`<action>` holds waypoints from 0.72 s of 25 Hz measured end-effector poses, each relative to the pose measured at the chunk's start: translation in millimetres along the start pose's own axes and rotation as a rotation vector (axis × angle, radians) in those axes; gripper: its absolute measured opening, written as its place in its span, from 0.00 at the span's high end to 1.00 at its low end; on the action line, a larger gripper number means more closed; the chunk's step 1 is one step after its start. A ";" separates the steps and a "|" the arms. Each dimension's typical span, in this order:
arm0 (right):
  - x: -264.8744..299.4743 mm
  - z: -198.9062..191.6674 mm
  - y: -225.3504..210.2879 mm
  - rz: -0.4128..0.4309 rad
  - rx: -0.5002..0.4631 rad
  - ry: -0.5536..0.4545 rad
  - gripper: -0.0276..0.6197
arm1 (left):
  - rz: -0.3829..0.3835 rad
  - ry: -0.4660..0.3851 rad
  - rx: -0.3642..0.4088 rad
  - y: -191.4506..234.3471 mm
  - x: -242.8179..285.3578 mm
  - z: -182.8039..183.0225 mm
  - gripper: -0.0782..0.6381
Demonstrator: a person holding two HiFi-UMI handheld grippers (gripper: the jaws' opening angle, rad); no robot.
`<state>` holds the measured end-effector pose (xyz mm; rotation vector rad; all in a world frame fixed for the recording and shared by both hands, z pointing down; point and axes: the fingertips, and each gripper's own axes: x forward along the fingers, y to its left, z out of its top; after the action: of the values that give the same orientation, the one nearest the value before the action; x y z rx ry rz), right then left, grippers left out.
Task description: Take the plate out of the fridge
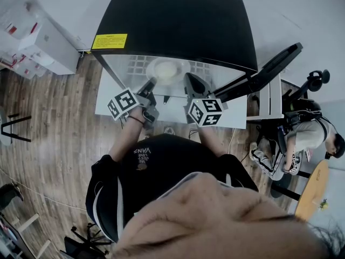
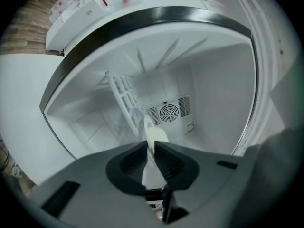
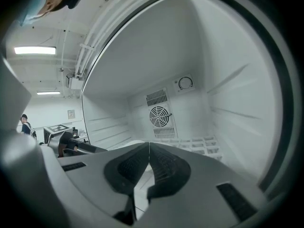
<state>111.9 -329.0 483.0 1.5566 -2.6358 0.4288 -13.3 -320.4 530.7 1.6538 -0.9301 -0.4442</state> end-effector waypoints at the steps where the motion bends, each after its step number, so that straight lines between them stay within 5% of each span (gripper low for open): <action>1: -0.5 -1.0 0.6 0.000 0.004 0.002 0.94 | 0.000 0.000 -0.002 0.1 -1.2 -0.1 0.81; 18: -8.9 -16.8 -3.2 -0.048 0.115 0.018 0.94 | -0.010 -0.004 -0.036 5.2 -14.9 -2.0 0.82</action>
<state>117.4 -318.5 498.3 1.6360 -2.5970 0.5979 -22.8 -308.0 533.5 1.6263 -0.9124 -0.4680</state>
